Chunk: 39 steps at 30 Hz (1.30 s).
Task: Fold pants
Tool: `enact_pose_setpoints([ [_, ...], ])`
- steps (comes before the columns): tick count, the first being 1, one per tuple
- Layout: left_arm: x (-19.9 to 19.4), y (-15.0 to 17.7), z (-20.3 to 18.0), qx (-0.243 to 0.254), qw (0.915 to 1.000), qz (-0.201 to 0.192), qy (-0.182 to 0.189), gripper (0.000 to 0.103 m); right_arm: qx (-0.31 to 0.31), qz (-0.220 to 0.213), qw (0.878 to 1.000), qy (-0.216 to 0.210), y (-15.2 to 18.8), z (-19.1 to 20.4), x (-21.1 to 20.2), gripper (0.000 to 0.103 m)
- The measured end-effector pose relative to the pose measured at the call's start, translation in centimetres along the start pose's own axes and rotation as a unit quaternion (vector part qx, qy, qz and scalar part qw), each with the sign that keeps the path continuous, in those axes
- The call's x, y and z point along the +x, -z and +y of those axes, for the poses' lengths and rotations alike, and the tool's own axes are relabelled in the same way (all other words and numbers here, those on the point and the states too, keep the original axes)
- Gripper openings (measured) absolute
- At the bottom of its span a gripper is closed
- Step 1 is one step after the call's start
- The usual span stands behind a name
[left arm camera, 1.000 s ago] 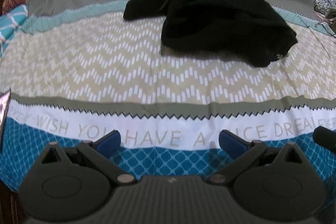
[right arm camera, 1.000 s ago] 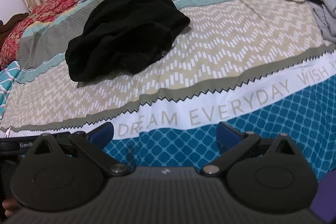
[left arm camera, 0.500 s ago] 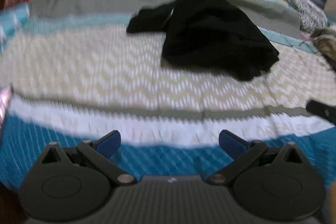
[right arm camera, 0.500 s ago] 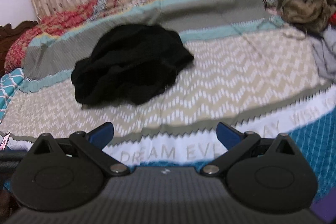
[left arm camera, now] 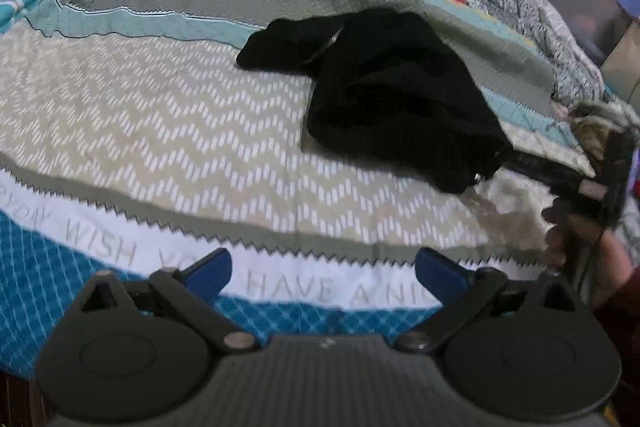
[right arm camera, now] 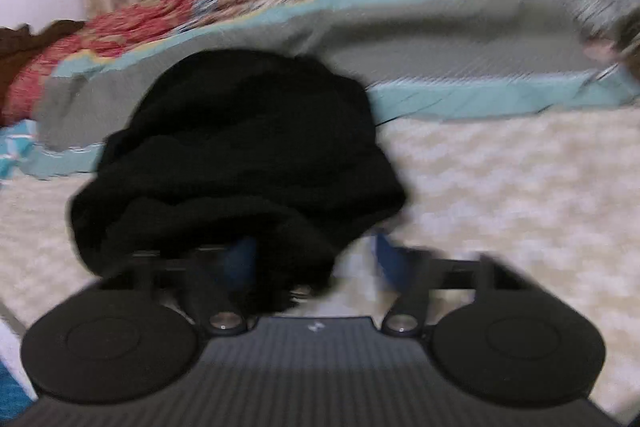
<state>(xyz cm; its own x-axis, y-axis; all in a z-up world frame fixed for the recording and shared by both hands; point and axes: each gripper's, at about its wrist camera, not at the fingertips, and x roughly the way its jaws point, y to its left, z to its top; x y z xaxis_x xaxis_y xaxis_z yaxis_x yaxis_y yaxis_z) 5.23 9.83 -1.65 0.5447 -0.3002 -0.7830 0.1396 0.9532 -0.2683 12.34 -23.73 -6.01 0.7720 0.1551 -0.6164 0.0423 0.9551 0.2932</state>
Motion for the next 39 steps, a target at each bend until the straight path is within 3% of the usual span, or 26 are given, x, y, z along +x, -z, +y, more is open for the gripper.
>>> enact_pose_setpoints([
  [2,-0.5,-1.3,0.9,-0.014,0.9996,-0.01,0.022,0.097,0.026,0.02,0.998,-0.048,-0.4,0.9,-0.2,0.012],
  [5,-1.0,-3.0,2.6,-0.054,0.9947,-0.018,0.085,0.097,-0.004,0.016,0.988,-0.15,0.2,4.5,-3.4,0.011],
  [8,0.0,-4.4,4.0,-0.09,0.9817,0.009,0.168,0.097,-0.01,0.046,0.962,-0.267,2.2,8.1,-6.5,0.011],
  [12,2.4,-4.6,4.5,-0.123,0.9663,0.05,0.221,0.095,-0.04,0.071,0.937,-0.339,5.1,11.9,-9.3,0.011],
  [13,3.2,-4.4,4.4,-0.13,0.9606,0.064,0.237,0.086,-0.039,0.074,0.932,-0.354,5.5,12.5,-9.9,0.011],
  [14,3.9,-4.2,4.2,-0.135,0.9561,0.076,0.249,0.065,-0.039,0.073,0.928,-0.363,5.8,12.9,-10.3,0.011],
  [15,4.7,-3.9,4.0,-0.138,0.9527,0.09,0.255,0.05,-0.041,0.071,0.925,-0.37,5.9,13.0,-10.7,0.011],
  [16,5.3,-3.7,3.7,-0.137,0.951,0.102,0.258,0.023,-0.046,0.067,0.923,-0.376,5.8,13.3,-11.2,0.012],
  [17,5.7,-3.5,3.7,-0.138,0.9507,0.106,0.257,0.01,-0.052,0.07,0.921,-0.379,5.8,13.5,-11.3,0.012],
  [20,4.3,-3.7,4.6,-0.131,0.9583,0.08,0.241,0.007,-0.038,0.094,0.919,-0.38,5.5,11.9,-10.2,0.017],
  [22,1.5,-4.5,6.6,-0.132,0.9625,0.039,0.234,0.007,-0.005,0.084,0.926,-0.369,5.2,10.4,-9.8,0.042],
  [25,-5.0,-6.3,10.5,-0.135,0.9665,-0.05,0.212,0.007,0.065,0.041,0.951,-0.3,4.0,6.5,-9.3,0.043],
  [28,-12.3,-7.3,14.2,-0.138,0.9646,-0.139,0.177,0.007,0.175,0.015,0.958,-0.229,2.9,2.1,-7.8,0.047],
  [31,-17.8,-7.5,15.8,-0.126,0.9625,-0.2,0.132,0.007,0.237,-0.002,0.956,-0.174,2.3,-0.3,-6.3,0.051],
  [33,-20.2,-7.5,15.3,-0.116,0.9609,-0.225,0.113,0.007,0.268,0.004,0.95,-0.16,2.3,-0.8,-5.2,0.059],
  [37,-22.3,-7.6,14.1,-0.099,0.9593,-0.243,0.103,0.007,0.323,0.032,0.938,-0.119,3.2,-0.1,-2.0,0.064],
  [39,-23.4,-7.6,14.1,-0.095,0.9574,-0.252,0.103,0.007,0.357,0.047,0.926,-0.11,4.4,-0.4,-1.3,0.064],
])
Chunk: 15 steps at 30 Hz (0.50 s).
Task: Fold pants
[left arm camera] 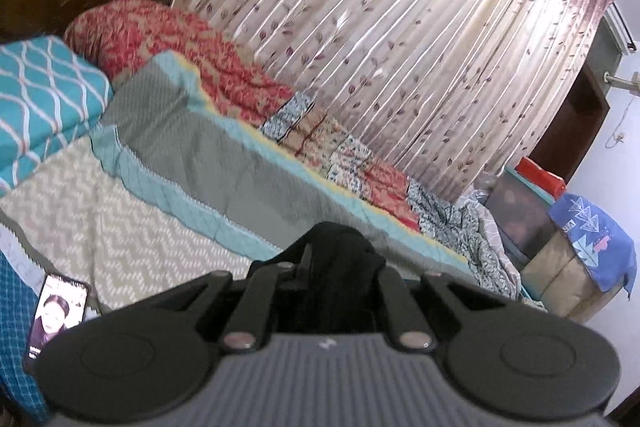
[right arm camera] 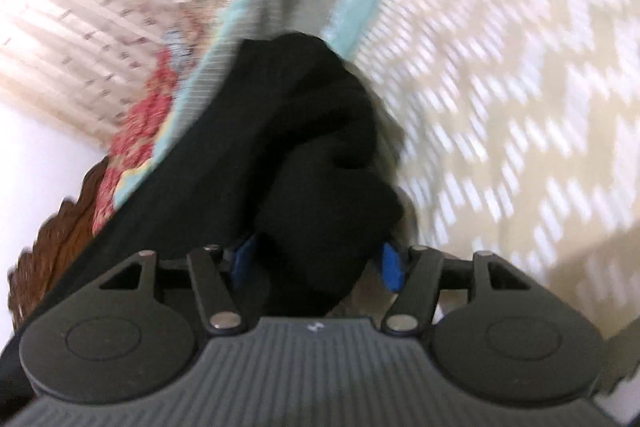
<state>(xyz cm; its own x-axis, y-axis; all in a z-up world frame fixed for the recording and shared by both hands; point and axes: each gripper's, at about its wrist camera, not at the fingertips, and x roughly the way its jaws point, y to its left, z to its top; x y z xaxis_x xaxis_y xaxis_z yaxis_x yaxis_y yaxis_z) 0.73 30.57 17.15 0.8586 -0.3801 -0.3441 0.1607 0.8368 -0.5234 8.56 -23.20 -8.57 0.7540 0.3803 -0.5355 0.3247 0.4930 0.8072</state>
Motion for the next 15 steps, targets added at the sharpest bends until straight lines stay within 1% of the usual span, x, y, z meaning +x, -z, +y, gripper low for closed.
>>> enact_pose_setpoints([
  [2,-1.2,-0.5,-0.5,0.007,0.9999,-0.012,-0.002,0.007,0.044,0.011,0.999,-0.022,1.1,-0.5,0.2,0.065],
  [3,-1.8,-0.7,-0.6,0.012,0.9998,-0.019,-0.004,0.007,0.054,0.014,0.998,-0.038,1.6,-0.6,0.1,0.066],
  [5,-2.7,-1.3,-0.8,0.019,0.9993,-0.031,-0.008,0.007,0.065,0.015,0.996,-0.055,1.3,-0.4,0.4,0.066],
  [6,-3.0,-1.4,-0.9,0.02,0.9992,-0.034,-0.009,0.007,0.072,0.016,0.995,-0.064,1.2,-0.4,0.6,0.056],
  [7,-3.1,-1.4,-0.8,0.021,0.9991,-0.035,-0.009,0.007,0.078,0.017,0.994,-0.078,0.9,-0.3,0.6,0.017],
  [8,-3.1,-1.4,-0.9,0.021,0.9992,-0.034,-0.008,0.007,0.081,0.021,0.992,-0.089,0.3,-0.1,0.8,0.011],
  [9,-2.9,-1.3,-0.9,0.02,0.9993,-0.031,-0.007,0.007,0.081,0.016,0.993,-0.09,-0.3,0.5,0.5,0.01],
  [10,-2.5,-1.0,-1.0,0.021,0.9995,-0.024,-0.005,0.007,0.069,-0.005,0.993,-0.098,-1.2,1.3,-0.6,0.01],
  [12,-1.4,-0.4,-1.5,0.033,0.9994,-0.012,-0.001,0.007,0.04,-0.056,0.989,-0.135,-3.6,3.4,-3.5,0.01],
  [13,-0.5,0.1,-1.7,0.035,0.9994,-0.003,0.005,0.007,0.023,-0.086,0.984,-0.152,-5.2,4.7,-5.8,0.01],
  [15,2.3,1.3,-2.4,0.032,0.9985,0.033,0.029,0.007,-0.018,-0.142,0.974,-0.174,-8.1,7.3,-10.8,0.01],
])
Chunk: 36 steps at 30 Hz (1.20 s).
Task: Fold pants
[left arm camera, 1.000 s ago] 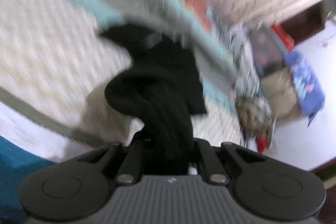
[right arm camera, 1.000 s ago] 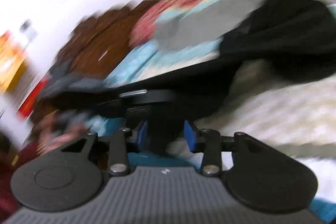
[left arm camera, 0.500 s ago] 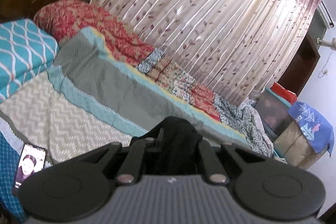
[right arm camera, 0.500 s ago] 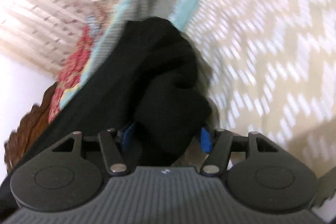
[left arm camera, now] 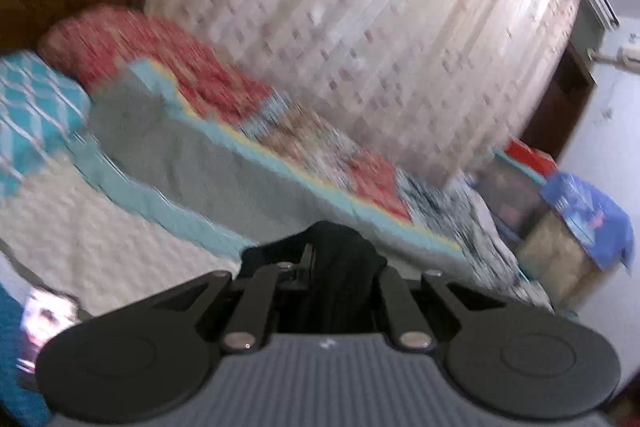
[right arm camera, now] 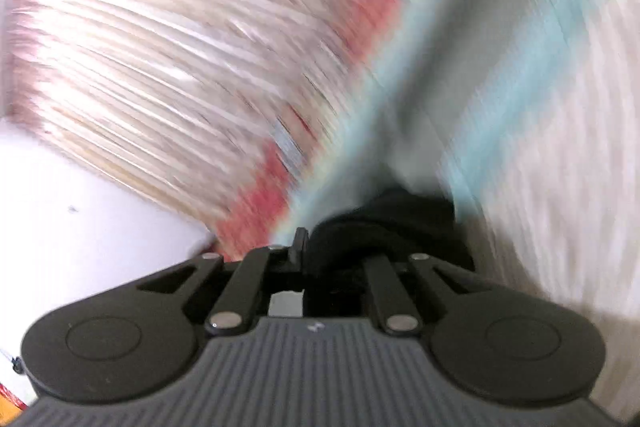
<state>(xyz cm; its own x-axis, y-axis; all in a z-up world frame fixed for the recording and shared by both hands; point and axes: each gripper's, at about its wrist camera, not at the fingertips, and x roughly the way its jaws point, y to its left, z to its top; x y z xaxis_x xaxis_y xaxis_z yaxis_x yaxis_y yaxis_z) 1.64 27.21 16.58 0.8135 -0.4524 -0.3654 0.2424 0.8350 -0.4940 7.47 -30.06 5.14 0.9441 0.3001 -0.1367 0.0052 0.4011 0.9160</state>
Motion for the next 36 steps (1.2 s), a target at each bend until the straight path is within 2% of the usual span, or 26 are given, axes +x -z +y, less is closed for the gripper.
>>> enact_pose_setpoints([
  [3,5.9,3.0,-1.7,-0.006,0.9947,0.088,0.054,0.008,-0.088,-0.063,0.993,-0.056,-4.4,5.9,-5.1,0.01],
  [5,10.2,5.9,-3.2,0.002,0.9827,0.173,0.066,0.009,-0.16,-0.087,0.98,-0.082,-5.3,9.3,-8.2,0.01],
  [7,13.1,8.2,-4.2,0.014,0.9666,0.247,0.068,0.011,-0.221,-0.083,0.968,-0.089,-5.0,11.6,-10.0,0.01],
  [8,13.7,8.9,-4.4,0.019,0.9615,0.266,0.066,0.014,-0.248,-0.072,0.962,-0.085,-4.4,12.5,-10.5,0.01],
  [9,13.8,9.2,-4.4,0.024,0.9599,0.272,0.063,0.016,-0.269,-0.056,0.958,-0.08,-3.7,12.8,-10.8,0.011],
  [10,13.5,9.1,-4.3,0.026,0.9615,0.267,0.06,0.02,-0.288,-0.027,0.954,-0.076,-2.6,12.8,-10.4,0.012],
  [12,12.4,8.0,-3.7,0.023,0.97,0.237,0.049,0.031,-0.318,0.036,0.945,-0.073,0.6,12.0,-9.2,0.013],
  [13,11.7,7.5,-3.6,0.021,0.9746,0.219,0.043,0.039,-0.34,0.081,0.934,-0.068,3.1,11.5,-8.3,0.013],
  [15,10.7,6.3,-3.5,0.028,0.9811,0.19,0.028,0.042,-0.38,0.157,0.91,-0.053,8.4,11.1,-5.8,0.013],
  [18,10.2,5.7,-4.1,0.052,0.9832,0.174,0.011,0.046,-0.425,0.283,0.859,-0.033,18.7,8.5,-2.4,0.014],
  [20,10.9,5.8,-4.9,0.068,0.9812,0.18,0.01,0.046,-0.458,0.345,0.819,-0.018,23.5,6.9,-1.4,0.017],
  [22,11.8,6.4,-6.1,0.088,0.9776,0.191,0.013,0.046,-0.501,0.387,0.774,0.009,26.6,5.8,-1.1,0.034],
  [23,12.5,6.7,-6.7,0.101,0.9752,0.196,0.016,0.046,-0.51,0.387,0.768,0.016,26.8,5.4,-1.1,0.04],
  [24,13.5,7.1,-7.6,0.115,0.9725,0.202,0.019,0.046,-0.512,0.383,0.769,0.012,26.7,5.3,-2.3,0.05],
  [25,14.0,7.9,-8.2,0.128,0.9694,0.208,0.025,0.046,-0.51,0.378,0.772,0.009,26.2,5.3,-3.4,0.056],
  [27,15.1,9.2,-9.2,0.149,0.963,0.221,0.041,0.046,-0.505,0.359,0.784,0.024,25.6,5.3,-4.9,0.056],
  [30,17.1,11.2,-10.8,0.169,0.9537,0.24,0.063,0.046,-0.474,0.317,0.819,0.068,22.8,3.6,-6.8,0.056],
  [32,18.2,12.5,-11.8,0.173,0.9478,0.256,0.078,0.047,-0.46,0.278,0.837,0.104,21.7,2.8,-7.9,0.056],
  [33,18.8,13.0,-12.4,0.176,0.9442,0.264,0.089,0.047,-0.447,0.273,0.844,0.113,21.2,2.3,-8.4,0.056],
  [35,19.8,14.3,-14.1,0.194,0.9346,0.276,0.111,0.05,-0.401,0.276,0.867,0.105,20.5,0.9,-8.5,0.056],
  [36,20.3,14.9,-15.1,0.208,0.9282,0.283,0.122,0.05,-0.388,0.277,0.873,0.104,20.3,0.5,-8.6,0.056],
])
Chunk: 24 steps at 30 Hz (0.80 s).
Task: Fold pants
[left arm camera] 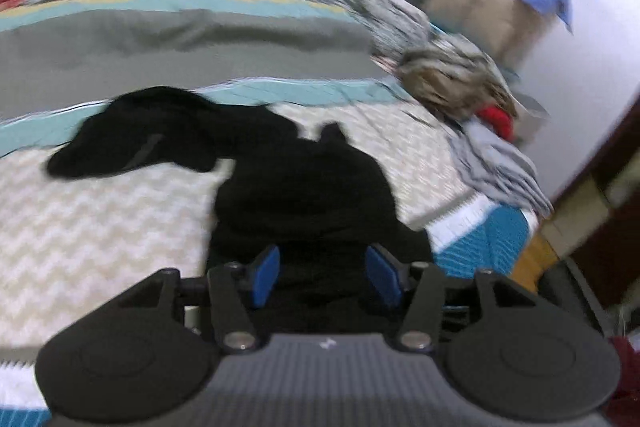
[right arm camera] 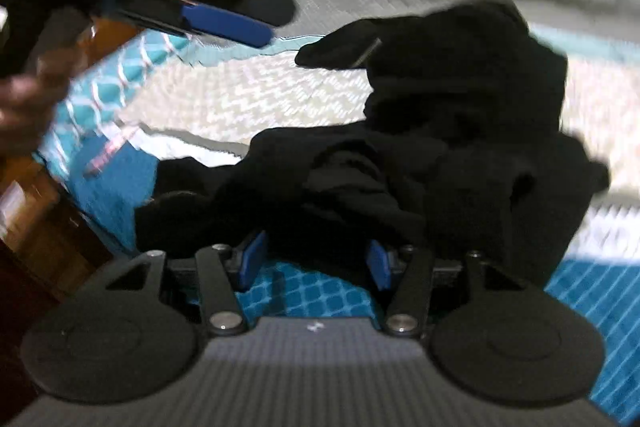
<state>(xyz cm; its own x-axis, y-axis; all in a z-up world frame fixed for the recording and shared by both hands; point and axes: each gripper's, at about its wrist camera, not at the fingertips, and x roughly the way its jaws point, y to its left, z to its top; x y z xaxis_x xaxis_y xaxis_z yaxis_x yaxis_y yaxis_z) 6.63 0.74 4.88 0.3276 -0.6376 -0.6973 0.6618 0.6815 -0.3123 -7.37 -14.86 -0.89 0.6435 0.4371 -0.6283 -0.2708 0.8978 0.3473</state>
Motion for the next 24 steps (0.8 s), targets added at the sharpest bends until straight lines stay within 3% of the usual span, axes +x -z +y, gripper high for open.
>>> enact_pose_setpoints([
  [6,4.9,-0.5,-3.9,0.068,0.9952,0.06,0.038,0.052,0.101,-0.02,0.993,-0.062,0.6,-3.0,-0.1,0.056],
  [8,6.7,-0.8,-5.3,0.085,0.9916,0.08,0.057,0.06,0.138,-0.02,0.987,-0.08,1.1,-4.0,-0.4,0.057],
  [12,10.4,-0.6,-7.9,0.118,0.9819,0.133,0.065,0.061,0.164,-0.024,0.981,-0.098,1.6,-4.4,-0.5,0.057],
  [13,11.3,-0.3,-8.2,0.125,0.98,0.145,0.053,0.048,0.169,-0.025,0.98,-0.099,1.6,-4.4,-0.7,0.057],
  [14,12.0,0.1,-8.2,0.132,0.9784,0.155,0.037,0.019,0.173,-0.026,0.98,-0.099,1.7,-4.5,-0.8,0.057],
  [15,12.4,0.4,-7.9,0.134,0.9772,0.163,0.025,0.013,0.178,-0.027,0.979,-0.099,1.8,-4.7,-1.0,0.057],
  [18,10.0,-0.6,-5.3,0.075,0.9881,0.128,0.039,0.009,0.191,-0.035,0.976,-0.103,2.0,-5.0,-1.6,0.057],
  [21,3.7,-2.6,-1.6,0.025,0.9984,0.043,0.027,0.005,0.179,-0.044,0.977,-0.106,1.6,-4.5,-1.9,0.057],
  [24,-4.2,-3.0,4.0,-0.052,0.9974,-0.05,-0.001,0.004,0.168,-0.043,0.98,-0.1,1.1,-4.0,-1.8,0.062],
])
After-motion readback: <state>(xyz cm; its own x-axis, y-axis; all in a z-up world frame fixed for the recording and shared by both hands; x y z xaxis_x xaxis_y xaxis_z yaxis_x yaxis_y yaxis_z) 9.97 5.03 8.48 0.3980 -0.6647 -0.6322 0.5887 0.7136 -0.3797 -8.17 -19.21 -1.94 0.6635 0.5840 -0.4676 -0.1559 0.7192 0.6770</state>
